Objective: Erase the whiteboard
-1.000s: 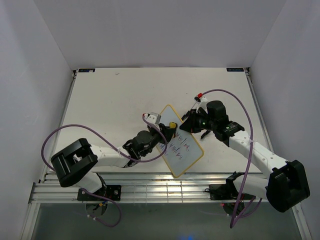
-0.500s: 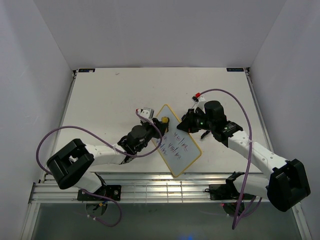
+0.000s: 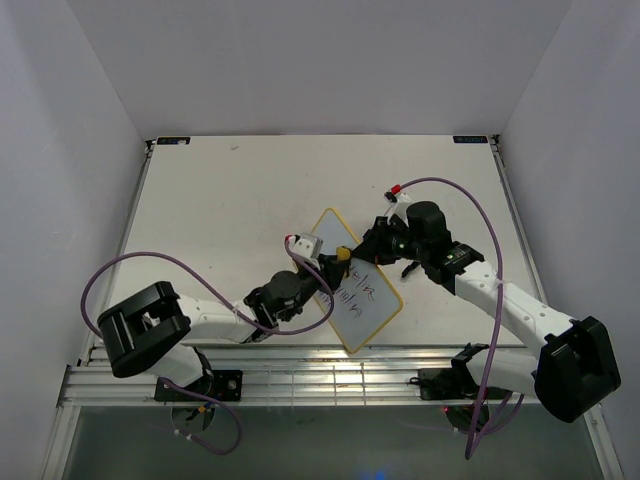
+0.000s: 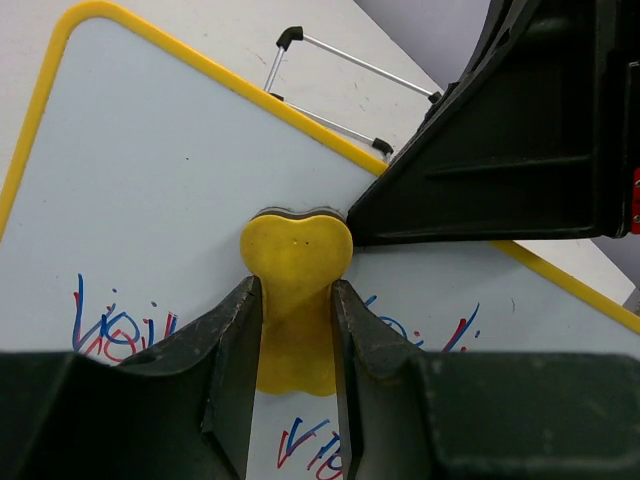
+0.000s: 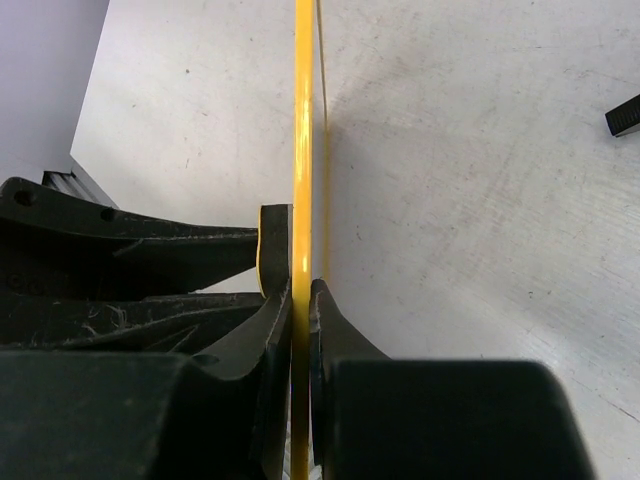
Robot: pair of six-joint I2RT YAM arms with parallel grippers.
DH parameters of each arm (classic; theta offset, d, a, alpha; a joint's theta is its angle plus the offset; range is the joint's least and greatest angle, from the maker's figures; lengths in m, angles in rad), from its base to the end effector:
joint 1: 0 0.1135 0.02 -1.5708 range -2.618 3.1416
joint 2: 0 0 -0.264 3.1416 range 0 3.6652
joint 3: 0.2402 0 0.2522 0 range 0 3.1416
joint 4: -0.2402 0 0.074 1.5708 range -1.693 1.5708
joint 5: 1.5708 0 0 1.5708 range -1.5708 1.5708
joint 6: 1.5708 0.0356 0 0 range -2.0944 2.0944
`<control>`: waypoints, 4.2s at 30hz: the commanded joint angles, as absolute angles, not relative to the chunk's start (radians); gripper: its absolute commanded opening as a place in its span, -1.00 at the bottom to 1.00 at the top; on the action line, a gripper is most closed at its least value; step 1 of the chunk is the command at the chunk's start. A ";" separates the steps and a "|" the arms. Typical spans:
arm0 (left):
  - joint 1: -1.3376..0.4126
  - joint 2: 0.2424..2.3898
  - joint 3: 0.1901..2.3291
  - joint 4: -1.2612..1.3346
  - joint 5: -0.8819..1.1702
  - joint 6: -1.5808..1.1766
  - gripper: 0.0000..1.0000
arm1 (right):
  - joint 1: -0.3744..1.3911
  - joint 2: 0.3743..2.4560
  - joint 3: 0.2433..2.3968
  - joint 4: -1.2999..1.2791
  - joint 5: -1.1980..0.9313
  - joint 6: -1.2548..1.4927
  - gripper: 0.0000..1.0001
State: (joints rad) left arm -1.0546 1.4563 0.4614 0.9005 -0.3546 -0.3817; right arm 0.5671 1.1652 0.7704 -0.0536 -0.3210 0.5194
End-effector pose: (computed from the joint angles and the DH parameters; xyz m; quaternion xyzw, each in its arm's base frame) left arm 0.1492 -0.2378 0.1929 0.1283 0.7264 -0.3376 0.5846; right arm 0.2151 0.1503 0.2705 -0.1050 0.8335 0.3874 0.3798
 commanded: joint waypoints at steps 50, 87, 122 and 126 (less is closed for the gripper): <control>-1.235 1.539 0.534 0.687 -0.431 -0.410 -0.77 | 0.667 1.132 0.813 0.169 -0.327 0.623 -0.85; -1.292 1.529 0.525 0.861 -0.419 -0.218 -0.82 | 0.670 1.141 0.789 0.150 -0.285 0.719 -0.85; -1.373 1.583 0.652 0.805 -0.295 -0.029 -0.78 | 0.672 1.103 0.770 0.104 -0.285 0.750 -0.85; -1.390 1.595 0.655 0.772 -0.250 -0.014 -0.78 | 0.672 1.108 0.773 0.109 -0.295 0.746 -0.85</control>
